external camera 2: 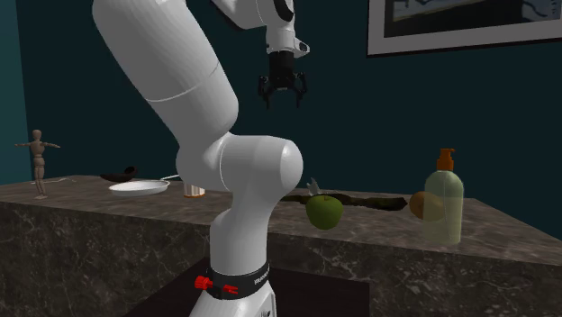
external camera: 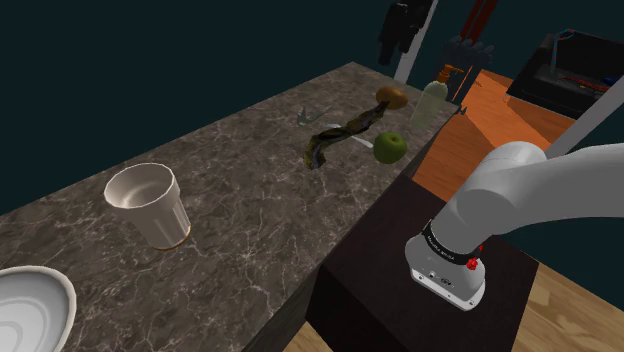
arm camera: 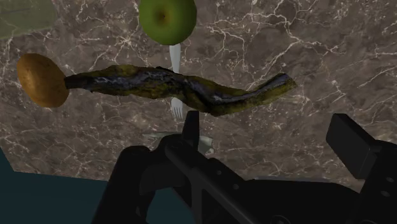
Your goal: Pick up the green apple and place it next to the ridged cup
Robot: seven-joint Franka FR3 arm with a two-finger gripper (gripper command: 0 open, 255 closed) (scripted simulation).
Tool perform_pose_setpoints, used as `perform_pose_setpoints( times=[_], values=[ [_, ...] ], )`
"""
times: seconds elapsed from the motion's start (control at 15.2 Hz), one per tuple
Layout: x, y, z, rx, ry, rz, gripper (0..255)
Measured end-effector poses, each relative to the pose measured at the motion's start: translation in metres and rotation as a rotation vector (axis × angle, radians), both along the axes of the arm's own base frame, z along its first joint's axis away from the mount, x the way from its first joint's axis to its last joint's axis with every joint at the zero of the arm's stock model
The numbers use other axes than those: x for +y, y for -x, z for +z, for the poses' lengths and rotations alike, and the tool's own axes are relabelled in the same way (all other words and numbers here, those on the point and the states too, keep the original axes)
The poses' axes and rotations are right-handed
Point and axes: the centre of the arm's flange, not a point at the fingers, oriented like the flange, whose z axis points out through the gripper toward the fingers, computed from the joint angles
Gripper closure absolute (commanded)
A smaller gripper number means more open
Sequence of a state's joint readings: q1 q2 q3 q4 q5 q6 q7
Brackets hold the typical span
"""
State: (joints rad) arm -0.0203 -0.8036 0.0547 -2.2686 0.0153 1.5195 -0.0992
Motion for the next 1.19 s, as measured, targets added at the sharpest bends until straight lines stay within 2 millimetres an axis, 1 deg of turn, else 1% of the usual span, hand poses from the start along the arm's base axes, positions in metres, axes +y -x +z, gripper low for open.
perform_pose_setpoints(
  times=[0.07,0.2,0.4,0.66,0.79,0.86,0.92,1.06,1.19],
  values=[
    [0.000,0.000,0.000,0.000,0.000,0.000,0],
    [-0.010,0.004,-0.013,-0.007,-0.001,0.004,0],
    [-0.030,0.014,-0.041,-0.023,-0.003,0.014,0],
    [-0.059,0.029,-0.087,-0.047,-0.006,0.029,0],
    [-0.072,0.036,-0.105,-0.059,-0.007,0.037,0],
    [-0.079,0.037,-0.120,-0.063,-0.008,0.040,0],
    [-0.088,0.039,-0.129,-0.069,-0.009,0.044,0],
    [-0.104,0.045,-0.153,-0.081,-0.010,0.052,0],
    [-0.116,0.052,-0.176,-0.093,-0.012,0.059,0]
  ],
)
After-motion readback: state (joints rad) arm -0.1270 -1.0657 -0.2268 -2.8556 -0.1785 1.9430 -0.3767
